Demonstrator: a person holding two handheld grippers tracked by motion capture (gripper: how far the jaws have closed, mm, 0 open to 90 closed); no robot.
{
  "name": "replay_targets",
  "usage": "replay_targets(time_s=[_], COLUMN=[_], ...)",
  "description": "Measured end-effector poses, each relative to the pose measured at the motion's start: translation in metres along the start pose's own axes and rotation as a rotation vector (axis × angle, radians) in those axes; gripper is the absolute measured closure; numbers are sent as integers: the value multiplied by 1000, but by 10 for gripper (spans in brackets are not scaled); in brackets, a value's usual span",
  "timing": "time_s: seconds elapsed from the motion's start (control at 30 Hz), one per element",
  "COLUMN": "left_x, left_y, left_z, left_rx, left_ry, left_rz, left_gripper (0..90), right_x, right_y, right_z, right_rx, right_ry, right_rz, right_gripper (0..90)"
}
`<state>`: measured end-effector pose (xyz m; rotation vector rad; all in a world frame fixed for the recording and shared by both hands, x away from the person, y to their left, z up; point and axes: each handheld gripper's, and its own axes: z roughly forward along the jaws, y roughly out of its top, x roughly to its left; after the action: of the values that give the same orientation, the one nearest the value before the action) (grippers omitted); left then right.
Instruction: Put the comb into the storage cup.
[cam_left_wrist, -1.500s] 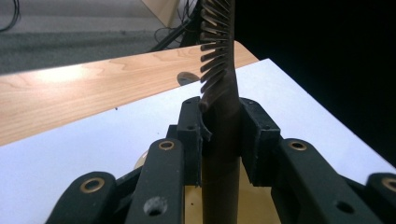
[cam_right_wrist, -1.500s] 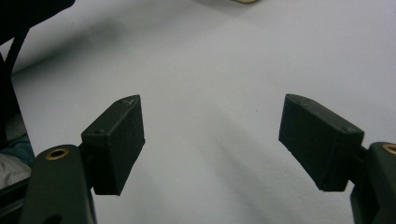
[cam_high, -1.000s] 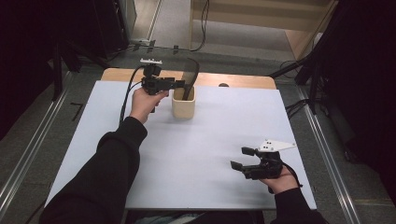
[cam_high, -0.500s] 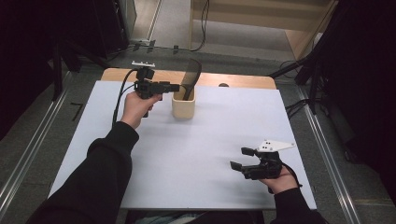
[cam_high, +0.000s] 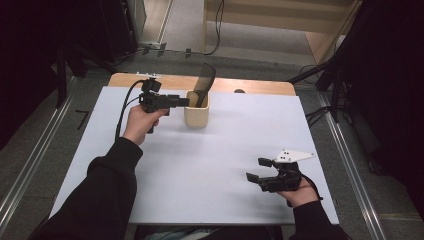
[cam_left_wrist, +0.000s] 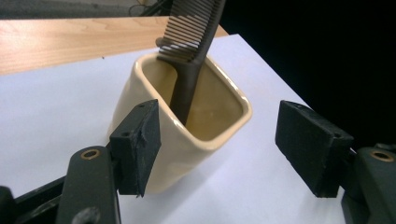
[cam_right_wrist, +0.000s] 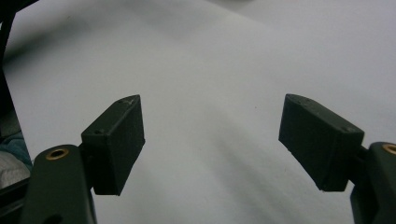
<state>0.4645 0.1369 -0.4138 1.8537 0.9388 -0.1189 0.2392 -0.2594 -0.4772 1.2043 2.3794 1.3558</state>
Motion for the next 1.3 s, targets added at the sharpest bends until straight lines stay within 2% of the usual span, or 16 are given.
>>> replay_targets(time_s=[0.17, 0.47, 0.77, 0.8, 0.93, 1.3], left_x=[-1, -2, -12, -13, -15, -21], left_y=[-7, -16, -30, -34, -40, -57], left_z=[-2, -4, -6, -7, -9, -15], left_rx=[25, 23, 61, 66, 67, 98], left_ry=[-8, -27, -30, -17, -26, -11], left_rz=[-17, -35, -5, 2, -4, 5], left_gripper=[296, 297, 297, 297, 297, 298], right_x=[-1, -3, -4, -4, -4, -1], right_y=[0, -2, 0, 0, 2, 4], right_z=[1, 0, 1, 2, 4, 7], right_rx=[0, -1, -8, -4, 8, 10], right_ry=[0, 4, 7, 8, 11, 10], right_rz=[-1, 6, 7, 1, 5, -8], right_gripper=[206, 206, 206, 207, 207, 206])
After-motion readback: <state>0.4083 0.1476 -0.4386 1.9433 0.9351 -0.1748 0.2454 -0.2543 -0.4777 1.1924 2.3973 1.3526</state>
